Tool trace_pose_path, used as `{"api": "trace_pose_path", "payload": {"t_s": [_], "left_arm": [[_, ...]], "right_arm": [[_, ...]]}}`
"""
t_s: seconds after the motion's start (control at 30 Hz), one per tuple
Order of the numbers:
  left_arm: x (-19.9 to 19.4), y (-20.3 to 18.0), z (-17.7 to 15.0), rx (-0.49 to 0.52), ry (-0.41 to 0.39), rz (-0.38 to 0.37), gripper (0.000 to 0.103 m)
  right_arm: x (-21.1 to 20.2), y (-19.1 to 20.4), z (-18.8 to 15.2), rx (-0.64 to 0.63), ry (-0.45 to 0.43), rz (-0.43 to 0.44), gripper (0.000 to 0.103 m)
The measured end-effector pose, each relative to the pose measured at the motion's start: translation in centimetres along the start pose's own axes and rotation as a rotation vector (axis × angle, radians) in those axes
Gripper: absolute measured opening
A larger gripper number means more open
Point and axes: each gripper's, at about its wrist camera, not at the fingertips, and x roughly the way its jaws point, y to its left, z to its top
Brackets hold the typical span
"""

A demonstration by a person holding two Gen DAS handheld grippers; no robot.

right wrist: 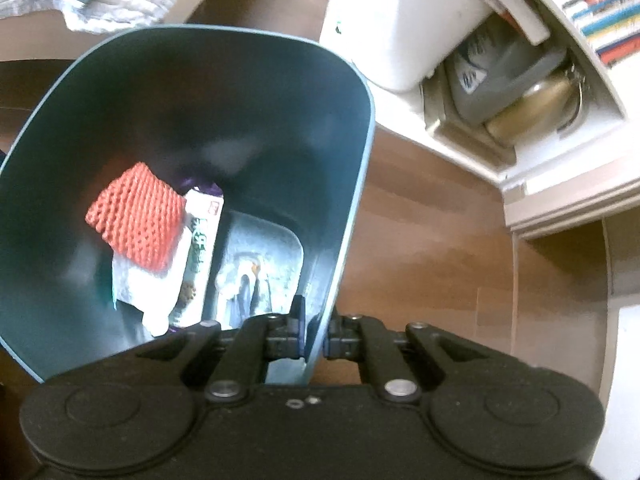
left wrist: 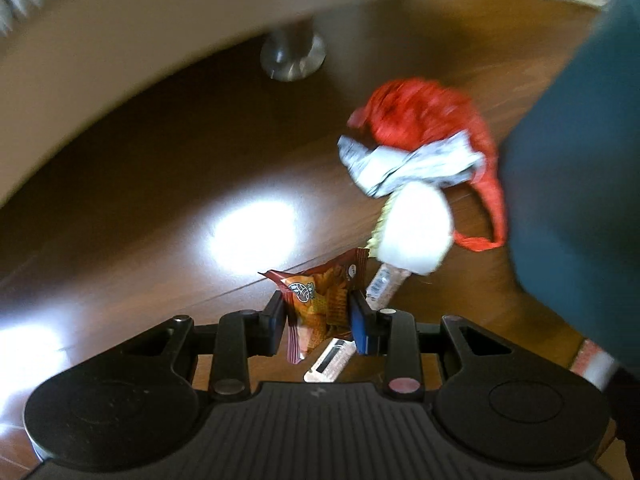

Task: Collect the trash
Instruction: 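Carry the snack wrapper into the wastebasket with the left tool and release it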

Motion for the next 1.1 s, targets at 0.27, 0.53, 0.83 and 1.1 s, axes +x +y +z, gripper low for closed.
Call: {"api": "trace_pose_path", "payload": {"t_s": [0.27, 0.53, 0.83, 1.1], "left_arm": [[-10.1, 0.5, -1.0, 0.032, -0.161, -0.053, 0.032], [-16.6, -2.1, -2.4, 0.081, -0.250, -0.143, 0.032], [-16.6, -9.8, -3.2, 0.214, -0.226, -0.177, 0.032], [-14.5, -13.4, -2.7, 0.269, -0.191, -0.148, 0.032]], "right_arm": [[-1.1, 2.5, 0.2, -0.061, -0.040, -0.074, 0.006], [-2.3, 5.7, -0.2, -0.167, -0.084, -0.128, 0.008], [-2.5, 7.1, -0.3, -0.221, -0.118, -0.150, 0.007], [-2.3, 6.8, 0.0, -0.183, -0.121, -0.133, 0.007]]}}
